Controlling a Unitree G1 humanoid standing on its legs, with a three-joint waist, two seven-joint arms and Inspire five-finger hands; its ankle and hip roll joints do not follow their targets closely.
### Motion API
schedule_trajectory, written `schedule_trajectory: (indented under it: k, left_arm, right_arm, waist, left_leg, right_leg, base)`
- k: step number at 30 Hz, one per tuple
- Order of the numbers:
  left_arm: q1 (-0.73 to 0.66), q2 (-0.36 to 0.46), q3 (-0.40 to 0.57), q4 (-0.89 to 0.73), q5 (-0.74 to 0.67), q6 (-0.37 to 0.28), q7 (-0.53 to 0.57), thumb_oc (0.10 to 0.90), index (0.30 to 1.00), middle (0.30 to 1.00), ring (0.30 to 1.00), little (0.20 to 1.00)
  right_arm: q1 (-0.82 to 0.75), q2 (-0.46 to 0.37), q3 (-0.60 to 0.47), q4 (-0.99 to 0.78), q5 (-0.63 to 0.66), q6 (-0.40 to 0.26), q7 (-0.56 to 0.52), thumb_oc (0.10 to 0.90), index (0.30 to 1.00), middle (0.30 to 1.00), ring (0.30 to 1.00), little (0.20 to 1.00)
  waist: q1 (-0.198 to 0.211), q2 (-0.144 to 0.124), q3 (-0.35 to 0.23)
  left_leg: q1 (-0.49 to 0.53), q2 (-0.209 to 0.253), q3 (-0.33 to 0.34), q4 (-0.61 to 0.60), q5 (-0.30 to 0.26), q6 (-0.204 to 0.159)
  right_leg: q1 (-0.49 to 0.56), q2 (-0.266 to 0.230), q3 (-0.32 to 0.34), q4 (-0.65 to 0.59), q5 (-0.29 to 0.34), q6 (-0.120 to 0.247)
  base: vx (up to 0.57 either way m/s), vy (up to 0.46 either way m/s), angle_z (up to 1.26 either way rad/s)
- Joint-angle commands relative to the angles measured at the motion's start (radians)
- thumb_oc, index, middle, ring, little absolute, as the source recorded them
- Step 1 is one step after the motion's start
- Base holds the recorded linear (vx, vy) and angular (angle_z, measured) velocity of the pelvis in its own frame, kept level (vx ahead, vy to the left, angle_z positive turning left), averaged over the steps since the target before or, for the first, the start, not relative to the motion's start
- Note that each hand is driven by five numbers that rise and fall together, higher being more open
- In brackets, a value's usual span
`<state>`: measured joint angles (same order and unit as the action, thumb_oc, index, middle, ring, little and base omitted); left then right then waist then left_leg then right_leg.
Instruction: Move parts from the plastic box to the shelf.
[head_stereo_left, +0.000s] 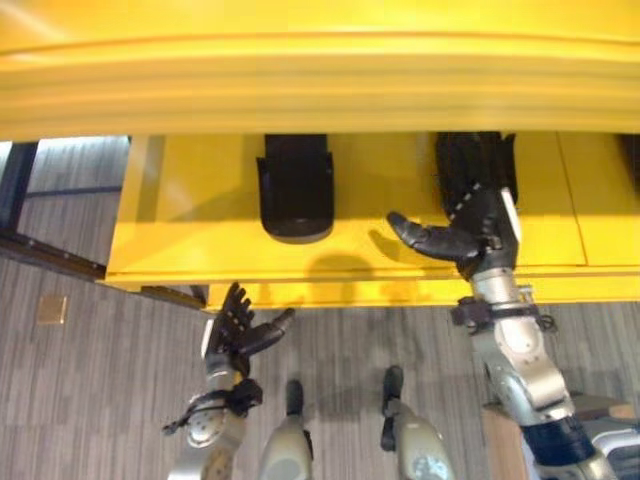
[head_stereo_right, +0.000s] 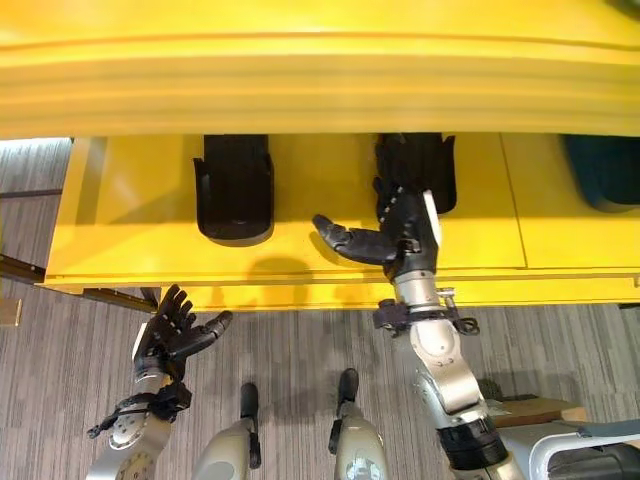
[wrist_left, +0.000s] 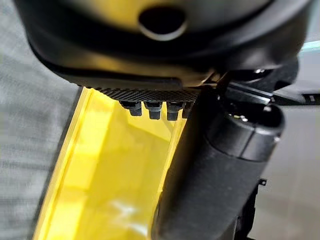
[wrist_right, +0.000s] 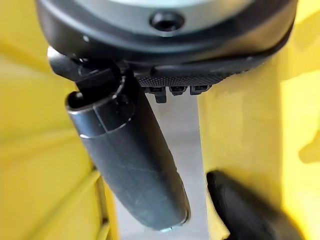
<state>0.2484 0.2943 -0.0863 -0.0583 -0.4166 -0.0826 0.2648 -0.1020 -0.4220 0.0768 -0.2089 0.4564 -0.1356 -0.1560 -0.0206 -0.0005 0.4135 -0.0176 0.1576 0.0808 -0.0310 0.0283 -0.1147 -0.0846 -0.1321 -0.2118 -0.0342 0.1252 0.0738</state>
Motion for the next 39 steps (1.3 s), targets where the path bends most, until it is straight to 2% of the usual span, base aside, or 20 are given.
schedule_trajectory:
  k: [1,7,12,13,15,18,27,39]
  left_arm:
    - [-0.007,0.088,0.123,-0.133,0.289,-0.13,0.022,0.9,1.0,1.0,1.0,1.0]
    - [0.053,0.163,0.207,-0.154,0.689,-0.121,0.14,0.9,1.0,1.0,1.0,1.0]
    - [0.068,0.208,0.211,-0.136,0.864,-0.107,0.189,0.9,1.0,1.0,1.0,1.0]
    - [0.068,0.208,0.211,-0.136,0.864,-0.107,0.189,0.9,1.0,1.0,1.0,1.0]
    - [0.07,0.241,0.203,-0.125,0.967,-0.089,0.201,0.9,1.0,1.0,1.0,1.0]
    - [0.064,0.259,0.18,-0.116,1.03,-0.087,0.194,0.9,1.0,1.0,1.0,1.0]
    - [0.017,0.283,0.115,-0.082,1.103,-0.074,0.157,0.9,1.0,1.0,1.0,1.0]
    - [-0.017,0.282,0.06,-0.03,1.132,-0.071,0.127,0.9,1.0,1.0,1.0,1.0]
  right_arm:
    - [0.027,-0.012,-0.051,-0.068,0.002,-0.111,0.037,0.9,1.0,1.0,1.0,1.0]
    - [0.123,0.038,-0.11,-0.07,0.023,-0.152,0.038,0.9,1.0,1.0,1.0,1.0]
    - [0.11,0.052,-0.09,-0.069,0.045,-0.166,0.04,0.9,1.0,1.0,1.0,1.0]
    - [0.11,0.052,-0.09,-0.069,0.045,-0.166,0.04,0.9,1.0,1.0,1.0,1.0]
    - [0.099,0.045,-0.087,-0.058,0.041,-0.165,0.036,0.9,1.0,1.0,1.0,1.0]
    - [0.09,0.05,-0.078,-0.044,0.05,-0.166,0.03,0.9,1.0,1.0,1.0,1.0]
    - [0.085,0.06,-0.059,-0.038,0.042,-0.154,0.034,0.9,1.0,1.0,1.0,1.0]
    - [0.098,0.08,-0.057,-0.035,0.055,-0.152,0.033,0.9,1.0,1.0,1.0,1.0]
  waist:
    - [-0.014,-0.04,-0.167]
    - [-0.023,-0.028,-0.192]
    - [-0.025,-0.022,-0.185]
    - [-0.025,-0.022,-0.185]
    - [-0.028,-0.018,-0.185]
    - [-0.032,-0.016,-0.185]
    - [-0.048,-0.016,-0.188]
    - [-0.065,-0.016,-0.188]
  left_leg:
    - [0.005,0.06,0.027,-0.036,0.044,-0.035]
    - [0.01,0.062,0.034,-0.052,0.049,-0.036]
    - [0.016,0.057,0.039,-0.052,0.046,-0.034]
    - [0.016,0.057,0.039,-0.052,0.046,-0.034]
    - [0.023,0.055,0.043,-0.051,0.041,-0.033]
    - [0.037,0.051,0.046,-0.051,0.033,-0.031]
    - [0.05,0.05,0.053,-0.051,0.026,-0.03]
    - [0.052,0.052,0.064,-0.05,0.026,-0.03]
  right_leg:
    - [0.035,-0.05,-0.013,-0.018,-0.043,0.098]
    - [0.047,-0.048,-0.011,-0.047,-0.034,0.103]
    - [0.047,-0.054,-0.007,-0.045,-0.033,0.106]
    - [0.047,-0.054,-0.007,-0.045,-0.033,0.106]
    - [0.053,-0.059,-0.004,-0.043,-0.034,0.107]
    - [0.063,-0.062,0.002,-0.043,-0.036,0.107]
    - [0.073,-0.063,0.008,-0.042,-0.042,0.107]
    - [0.066,-0.063,0.02,-0.042,-0.041,0.108]
  base:
    - [0.05,-0.003,-0.03]
    - [0.04,0.004,-0.03]
    - [0.0,0.002,-0.01]
    - [0.03,0.023,-0.04]
    - [0.03,0.029,-0.04]
    - [0.04,0.017,-0.04]
    - [0.01,0.0,-0.01]
    - [0.0,0.002,-0.04]
